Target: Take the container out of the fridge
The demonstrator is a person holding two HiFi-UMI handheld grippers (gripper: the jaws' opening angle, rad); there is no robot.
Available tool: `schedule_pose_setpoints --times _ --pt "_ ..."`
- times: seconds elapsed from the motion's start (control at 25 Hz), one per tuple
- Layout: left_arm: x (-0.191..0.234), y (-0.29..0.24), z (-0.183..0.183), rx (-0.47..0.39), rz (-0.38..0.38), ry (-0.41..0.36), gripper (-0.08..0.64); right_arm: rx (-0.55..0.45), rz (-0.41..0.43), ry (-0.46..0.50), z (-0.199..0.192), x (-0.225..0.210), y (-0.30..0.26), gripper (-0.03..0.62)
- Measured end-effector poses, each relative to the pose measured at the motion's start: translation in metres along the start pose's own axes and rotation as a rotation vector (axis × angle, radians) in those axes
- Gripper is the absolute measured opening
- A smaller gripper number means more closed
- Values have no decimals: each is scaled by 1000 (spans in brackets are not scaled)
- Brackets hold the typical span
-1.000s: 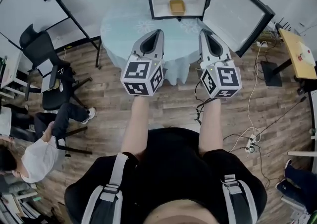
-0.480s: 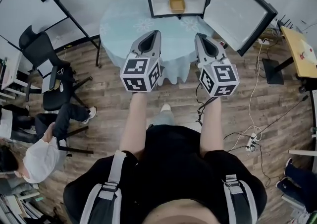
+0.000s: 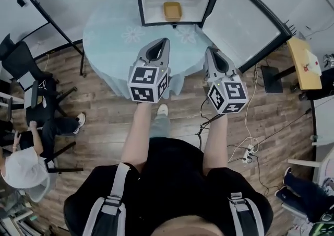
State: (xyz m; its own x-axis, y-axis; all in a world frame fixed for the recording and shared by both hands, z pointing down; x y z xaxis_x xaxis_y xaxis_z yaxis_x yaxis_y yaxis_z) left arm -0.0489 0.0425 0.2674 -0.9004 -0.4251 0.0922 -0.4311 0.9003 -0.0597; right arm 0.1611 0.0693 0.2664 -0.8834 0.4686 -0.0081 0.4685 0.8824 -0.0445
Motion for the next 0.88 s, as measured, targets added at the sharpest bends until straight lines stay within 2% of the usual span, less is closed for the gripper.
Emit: schedule_pose_setpoints --times 0.24,0.44,0.56,0.76,0.88 --pt "42 -53 -53 163 37 11 3 120 94 -95 -57 -8 -75 5" --pt "85 -93 -47 157 62 -16 3 123 138 -95 -58 -12 -138 5" --pt "101 -124 -44 166 49 -26 3 139 135 -82 -52 -25 -169 5" --pt "123 -179 -43 155 4 -1 3 203 123 -9 -39 -48 -218 5" --pt "138 -200 -44 140 -23 44 3 234 130 17 -41 -49 -239 5"
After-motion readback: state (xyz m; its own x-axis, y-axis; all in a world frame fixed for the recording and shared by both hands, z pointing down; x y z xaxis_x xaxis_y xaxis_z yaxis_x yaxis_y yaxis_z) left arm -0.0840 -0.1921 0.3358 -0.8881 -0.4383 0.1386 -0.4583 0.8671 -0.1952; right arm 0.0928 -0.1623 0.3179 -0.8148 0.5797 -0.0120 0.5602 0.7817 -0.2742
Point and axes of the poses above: the fingertips, and each gripper's own axes: y backward along the fingers, x to its left, z out of its top, the point moved 9 cm from there along y, backward along the fingers, and after that the axes turned 3 degrees about z, right-handed, at the moved point
